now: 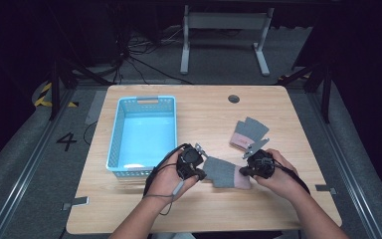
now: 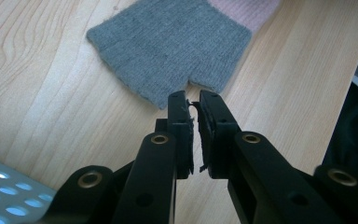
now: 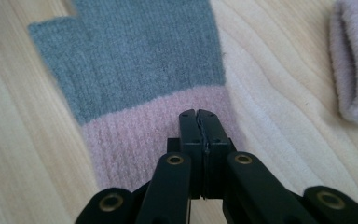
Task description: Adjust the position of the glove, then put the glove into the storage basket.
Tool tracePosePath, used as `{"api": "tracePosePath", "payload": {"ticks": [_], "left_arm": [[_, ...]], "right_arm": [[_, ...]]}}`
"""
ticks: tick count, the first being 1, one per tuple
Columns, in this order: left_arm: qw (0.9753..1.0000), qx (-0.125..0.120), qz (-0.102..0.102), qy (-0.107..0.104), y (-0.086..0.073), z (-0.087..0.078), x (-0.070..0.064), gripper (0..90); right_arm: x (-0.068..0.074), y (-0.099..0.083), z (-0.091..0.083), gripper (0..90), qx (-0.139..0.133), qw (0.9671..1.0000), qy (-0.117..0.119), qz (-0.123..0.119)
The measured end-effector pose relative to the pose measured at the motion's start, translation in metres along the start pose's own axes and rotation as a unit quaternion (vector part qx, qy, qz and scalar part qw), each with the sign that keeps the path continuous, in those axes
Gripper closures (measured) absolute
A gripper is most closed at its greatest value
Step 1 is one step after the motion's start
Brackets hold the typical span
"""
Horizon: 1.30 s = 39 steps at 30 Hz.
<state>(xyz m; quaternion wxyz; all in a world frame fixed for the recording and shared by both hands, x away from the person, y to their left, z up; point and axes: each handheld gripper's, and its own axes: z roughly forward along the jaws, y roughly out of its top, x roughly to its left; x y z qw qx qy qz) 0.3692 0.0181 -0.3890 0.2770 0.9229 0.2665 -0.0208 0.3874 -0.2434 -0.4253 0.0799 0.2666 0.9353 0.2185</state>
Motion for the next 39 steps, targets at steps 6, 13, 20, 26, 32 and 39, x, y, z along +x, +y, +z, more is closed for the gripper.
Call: {"api": "tracePosePath", "payload": {"ticks": [6, 13, 20, 26, 32, 39], "left_arm": [[1.0000, 0.000, -0.002, -0.001, 0.000, 0.002, 0.000, 83.2], [1.0000, 0.003, 0.002, -0.004, 0.003, 0.004, -0.002, 82.9], [1.0000, 0.001, 0.002, -0.006, 0.003, 0.004, 0.000, 82.4], [1.0000, -0.005, -0.002, -0.003, 0.003, 0.001, 0.002, 81.8], [0.9999, -0.010, -0.009, 0.001, -0.002, -0.004, 0.004, 81.2], [0.9993, -0.018, -0.031, 0.008, -0.014, -0.012, 0.008, 80.3]], "right_arm": [[-0.001, 0.002, 0.003, 90.0, -0.019, 0.9997, -0.018, -0.001], [-0.002, 0.003, 0.007, 90.0, -0.041, 0.9988, -0.026, 0.000], [-0.005, 0.002, -0.001, 90.0, -0.065, 0.9978, -0.002, 0.014], [-0.011, -0.002, -0.019, 90.0, -0.095, 0.9942, 0.003, 0.051], [-0.023, -0.004, -0.033, 90.0, -0.118, 0.9876, -0.006, 0.103], [-0.044, -0.001, -0.033, 90.0, -0.141, 0.9787, -0.021, 0.148]]}}
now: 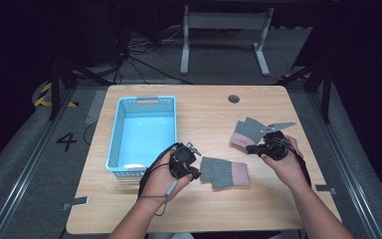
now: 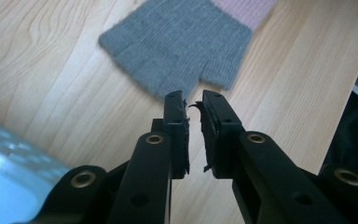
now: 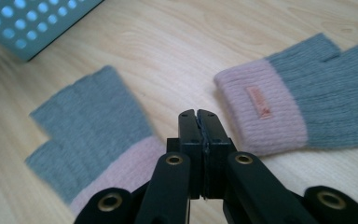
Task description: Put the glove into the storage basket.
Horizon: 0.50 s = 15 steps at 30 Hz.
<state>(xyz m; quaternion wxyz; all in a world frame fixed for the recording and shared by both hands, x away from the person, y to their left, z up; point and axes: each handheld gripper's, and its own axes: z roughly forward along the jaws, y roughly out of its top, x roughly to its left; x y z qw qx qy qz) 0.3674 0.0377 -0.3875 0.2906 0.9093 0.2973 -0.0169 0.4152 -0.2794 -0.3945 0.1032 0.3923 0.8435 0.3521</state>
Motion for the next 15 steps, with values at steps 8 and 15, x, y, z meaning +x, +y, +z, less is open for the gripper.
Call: {"api": "tracePosePath", "payload": {"ticks": [8, 15], "left_arm": [[0.9997, -0.002, -0.021, 0.014, -0.017, -0.009, 0.003, 79.4], [0.9991, -0.008, -0.036, 0.021, -0.028, -0.016, 0.005, 79.0]], "right_arm": [[-0.016, 0.009, 0.017, 89.9, 0.001, 0.9994, -0.031, 0.014], [-0.028, 0.010, 0.036, 89.8, 0.012, 0.9987, -0.045, 0.019]]}}
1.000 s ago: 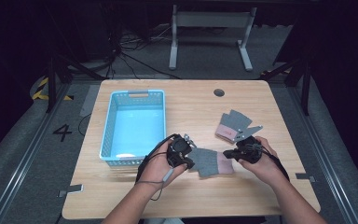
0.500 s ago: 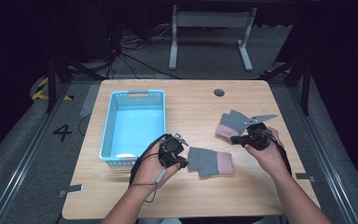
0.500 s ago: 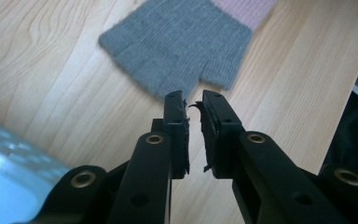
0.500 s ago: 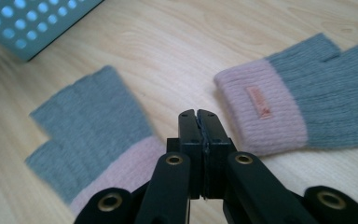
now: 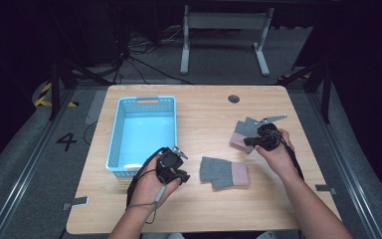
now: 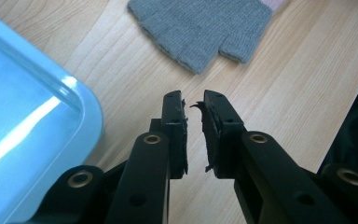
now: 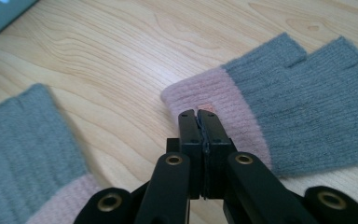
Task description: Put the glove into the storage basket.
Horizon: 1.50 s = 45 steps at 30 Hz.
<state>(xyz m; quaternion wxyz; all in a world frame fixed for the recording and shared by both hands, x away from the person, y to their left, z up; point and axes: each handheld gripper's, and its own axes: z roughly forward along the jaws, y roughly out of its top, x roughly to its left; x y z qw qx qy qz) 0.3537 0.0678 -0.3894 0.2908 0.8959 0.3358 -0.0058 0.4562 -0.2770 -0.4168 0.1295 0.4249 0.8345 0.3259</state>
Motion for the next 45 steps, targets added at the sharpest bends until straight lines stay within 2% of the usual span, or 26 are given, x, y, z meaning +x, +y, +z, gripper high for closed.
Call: {"api": "tracePosePath", "payload": {"ticks": [7, 16, 26, 33, 45], "left_arm": [[1.0000, 0.000, -0.004, 0.003, -0.004, -0.001, 0.000, 78.9], [1.0000, 0.002, -0.002, 0.002, -0.002, 0.000, 0.000, 78.9], [1.0000, 0.002, 0.008, -0.003, 0.004, 0.003, -0.002, 78.9], [0.9998, 0.003, 0.017, -0.009, 0.011, 0.006, -0.003, 78.8], [0.9995, 0.002, 0.026, -0.016, 0.018, 0.010, -0.004, 78.6]], "right_arm": [[-0.003, 0.002, 0.010, 89.6, -0.003, 1.0000, -0.007, -0.002], [-0.006, -0.003, 0.023, 89.7, 0.014, 0.9999, -0.006, 0.001], [-0.010, -0.008, 0.014, 90.0, 0.037, 0.9991, -0.021, -0.001], [-0.017, -0.016, 0.005, 90.0, 0.046, 0.9986, -0.026, 0.011], [-0.037, -0.030, -0.012, 90.0, 0.052, 0.9966, -0.053, 0.037]]}}
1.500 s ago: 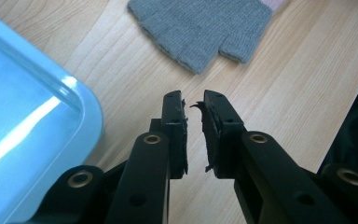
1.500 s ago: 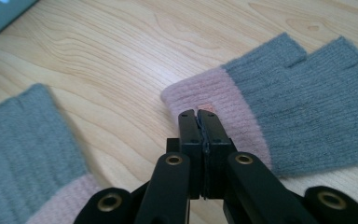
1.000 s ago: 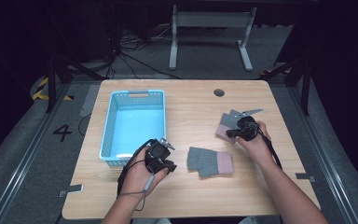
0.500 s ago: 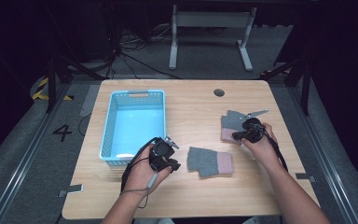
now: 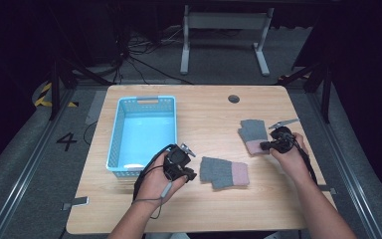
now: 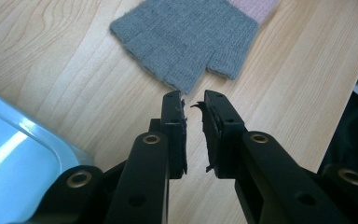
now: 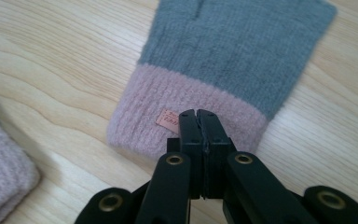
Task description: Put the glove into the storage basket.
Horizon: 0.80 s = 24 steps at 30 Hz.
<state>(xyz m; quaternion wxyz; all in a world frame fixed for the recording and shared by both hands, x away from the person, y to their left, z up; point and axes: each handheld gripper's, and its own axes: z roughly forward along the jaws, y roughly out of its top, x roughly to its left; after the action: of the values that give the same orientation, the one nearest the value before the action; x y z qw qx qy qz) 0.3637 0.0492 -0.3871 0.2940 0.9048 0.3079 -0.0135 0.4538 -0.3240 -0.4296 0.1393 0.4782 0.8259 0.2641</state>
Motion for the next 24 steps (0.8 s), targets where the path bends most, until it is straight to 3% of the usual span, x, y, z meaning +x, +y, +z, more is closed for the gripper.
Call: {"api": "tracePosePath", "payload": {"ticks": [14, 24], "left_arm": [[1.0000, -0.001, 0.003, -0.006, 0.005, 0.000, 0.002, 78.3], [1.0000, -0.004, 0.004, -0.007, 0.009, -0.002, 0.003, 77.2]], "right_arm": [[-0.021, -0.013, -0.009, 90.0, -0.010, 0.9991, -0.028, 0.029], [-0.010, -0.012, -0.027, 84.8, -0.042, 0.9989, -0.010, 0.020]]}}
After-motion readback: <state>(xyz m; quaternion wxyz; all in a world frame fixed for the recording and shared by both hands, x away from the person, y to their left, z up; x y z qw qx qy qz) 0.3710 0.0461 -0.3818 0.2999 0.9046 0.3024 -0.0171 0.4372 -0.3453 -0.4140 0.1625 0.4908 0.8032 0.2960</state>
